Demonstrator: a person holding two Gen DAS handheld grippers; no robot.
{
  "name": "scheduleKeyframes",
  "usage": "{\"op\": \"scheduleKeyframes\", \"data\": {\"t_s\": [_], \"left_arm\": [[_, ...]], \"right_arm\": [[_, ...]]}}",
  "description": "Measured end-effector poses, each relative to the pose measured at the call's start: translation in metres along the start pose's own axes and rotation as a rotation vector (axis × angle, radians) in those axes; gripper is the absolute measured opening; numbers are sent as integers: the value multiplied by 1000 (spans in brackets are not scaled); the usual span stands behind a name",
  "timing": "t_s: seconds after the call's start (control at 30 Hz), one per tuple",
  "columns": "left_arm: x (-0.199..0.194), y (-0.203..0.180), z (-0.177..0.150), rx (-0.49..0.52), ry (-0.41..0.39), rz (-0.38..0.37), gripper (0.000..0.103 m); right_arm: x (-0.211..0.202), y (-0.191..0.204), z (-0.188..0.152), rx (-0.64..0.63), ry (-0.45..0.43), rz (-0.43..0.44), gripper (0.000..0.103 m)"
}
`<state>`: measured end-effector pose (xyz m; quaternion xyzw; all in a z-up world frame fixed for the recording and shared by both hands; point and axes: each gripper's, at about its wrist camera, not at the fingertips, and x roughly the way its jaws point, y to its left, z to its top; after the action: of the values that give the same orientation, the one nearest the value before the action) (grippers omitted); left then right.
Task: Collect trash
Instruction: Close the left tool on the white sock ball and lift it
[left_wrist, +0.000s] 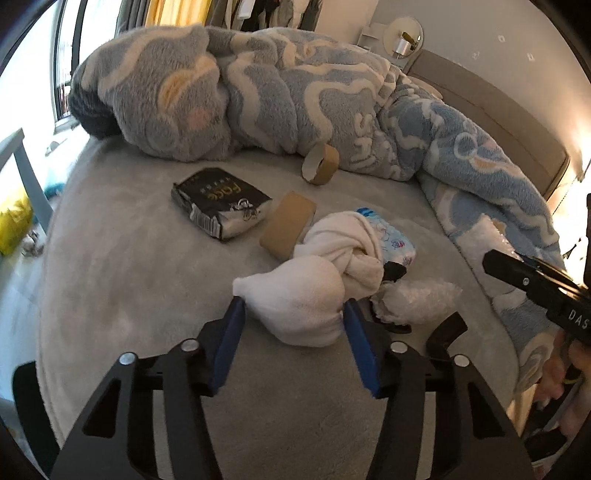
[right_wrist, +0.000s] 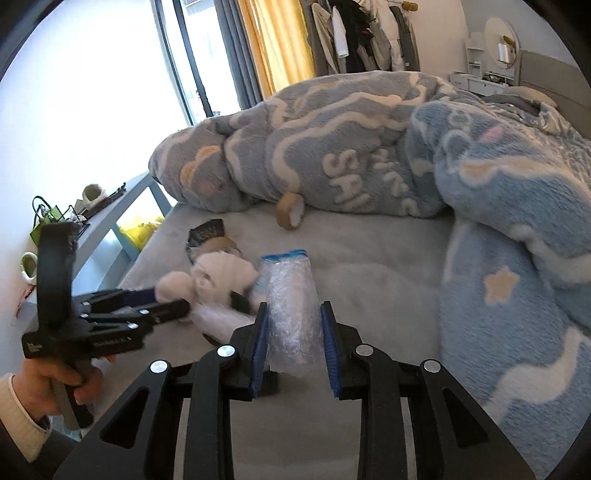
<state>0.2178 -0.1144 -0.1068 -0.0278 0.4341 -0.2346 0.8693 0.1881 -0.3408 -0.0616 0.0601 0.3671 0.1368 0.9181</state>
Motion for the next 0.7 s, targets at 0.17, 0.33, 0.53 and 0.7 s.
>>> {"op": "scheduleKeyframes", "data": {"t_s": [0.17,0.33,0.53,0.7], "left_arm": [[-9,1,-4,3,-4,-14,50],[-27,1,-9,26,-7,18,50],[-52,23,-13,31,-12,50,49],[-73,56,-15,-16,-27,77,50]], "right_arm": [[3,19,11,6,-19,40,28],[5,44,26,-5,-45,68,28],[20,76,37,-18,-37,109,28],[33,106,41,-49,-21,135,28]]}}
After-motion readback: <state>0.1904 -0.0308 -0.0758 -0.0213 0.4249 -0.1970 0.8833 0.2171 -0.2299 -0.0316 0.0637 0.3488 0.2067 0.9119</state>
